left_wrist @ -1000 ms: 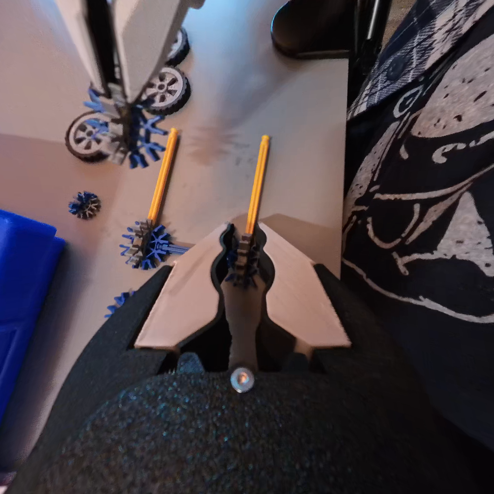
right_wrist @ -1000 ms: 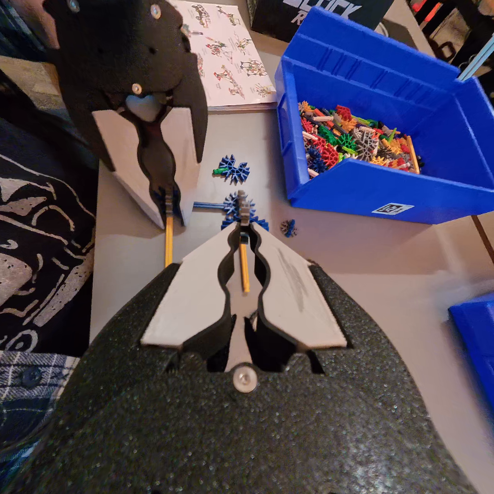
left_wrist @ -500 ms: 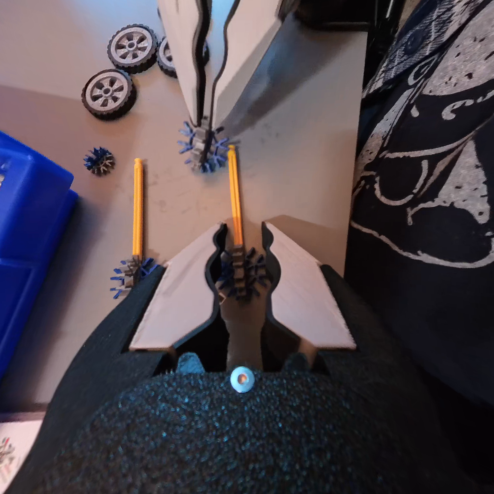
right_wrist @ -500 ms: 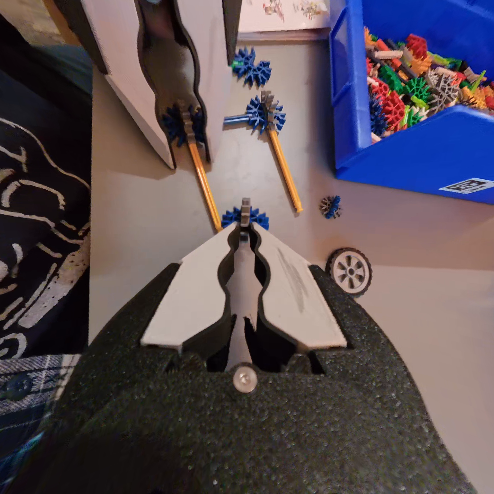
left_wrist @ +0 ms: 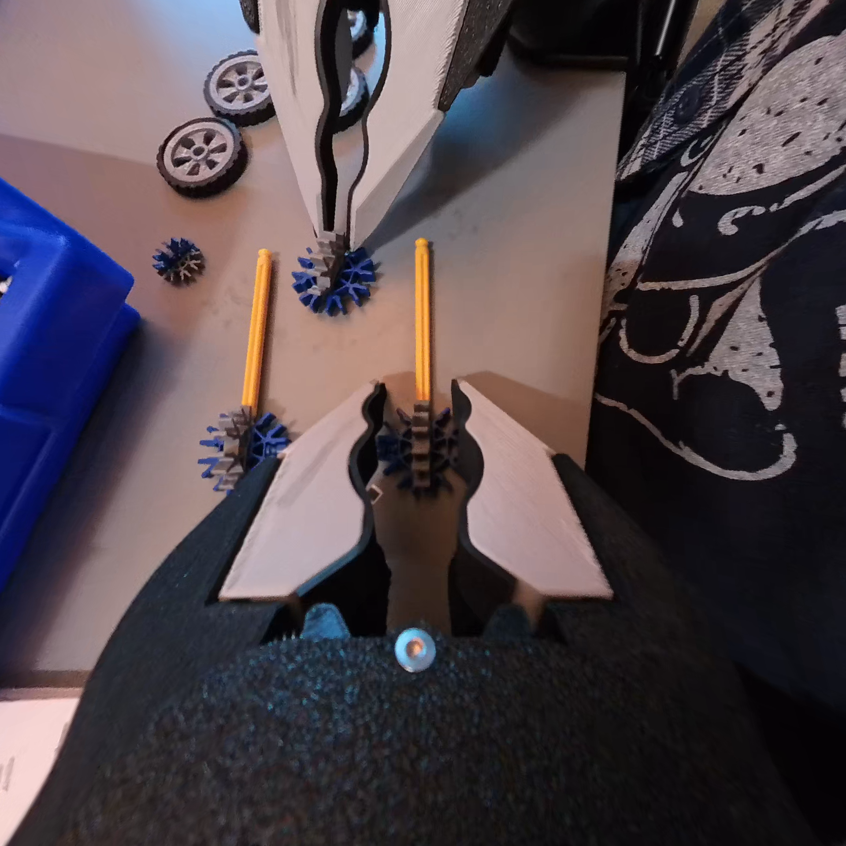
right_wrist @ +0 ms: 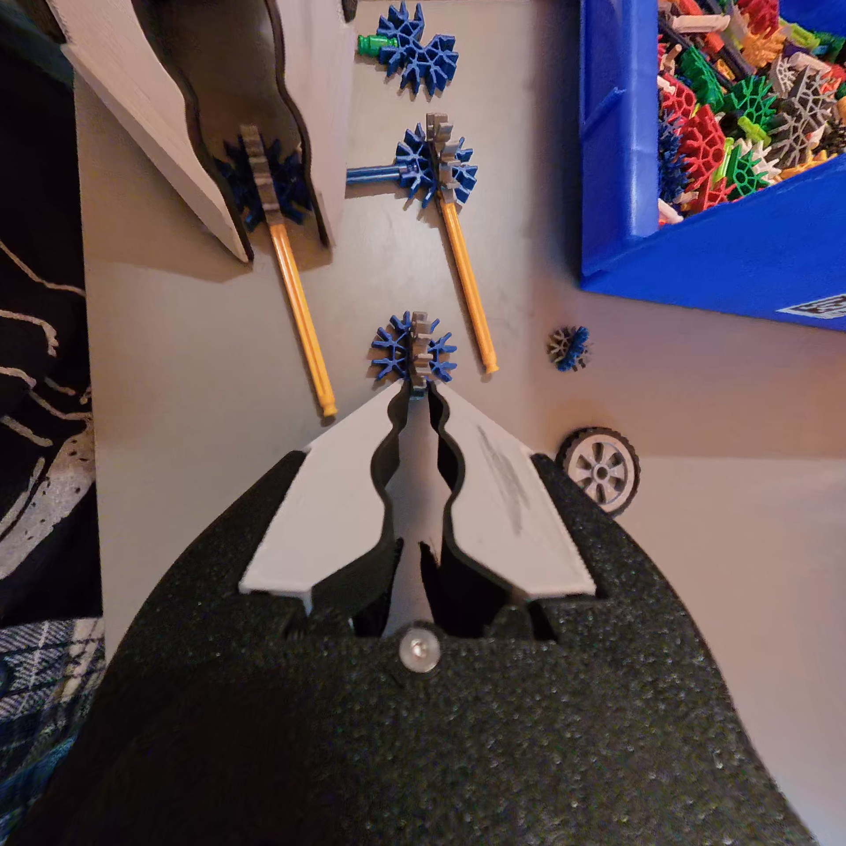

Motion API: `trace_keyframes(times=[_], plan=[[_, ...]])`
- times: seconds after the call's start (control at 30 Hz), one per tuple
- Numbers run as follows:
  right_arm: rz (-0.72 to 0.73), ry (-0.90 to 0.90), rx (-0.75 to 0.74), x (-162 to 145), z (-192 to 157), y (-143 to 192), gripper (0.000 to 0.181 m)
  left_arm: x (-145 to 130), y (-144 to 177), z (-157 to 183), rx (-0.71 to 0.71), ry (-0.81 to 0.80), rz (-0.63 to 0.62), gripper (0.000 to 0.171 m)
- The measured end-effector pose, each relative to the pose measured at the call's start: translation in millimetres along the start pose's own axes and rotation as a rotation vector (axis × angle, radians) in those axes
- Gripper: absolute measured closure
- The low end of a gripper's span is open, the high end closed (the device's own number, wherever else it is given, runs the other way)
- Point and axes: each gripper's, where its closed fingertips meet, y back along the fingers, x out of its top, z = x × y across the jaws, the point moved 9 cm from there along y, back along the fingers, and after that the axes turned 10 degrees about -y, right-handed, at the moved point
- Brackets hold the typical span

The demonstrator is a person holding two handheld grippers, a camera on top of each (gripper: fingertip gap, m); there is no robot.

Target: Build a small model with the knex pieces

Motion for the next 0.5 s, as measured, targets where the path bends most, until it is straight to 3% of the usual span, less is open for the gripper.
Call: trace_keyframes(times=[0.5], plan=[[-0.047, -0.038, 0.059, 12, 10, -6, 0.173, 2, -2, 6, -0.022, -0.038, 0.038, 0.154]])
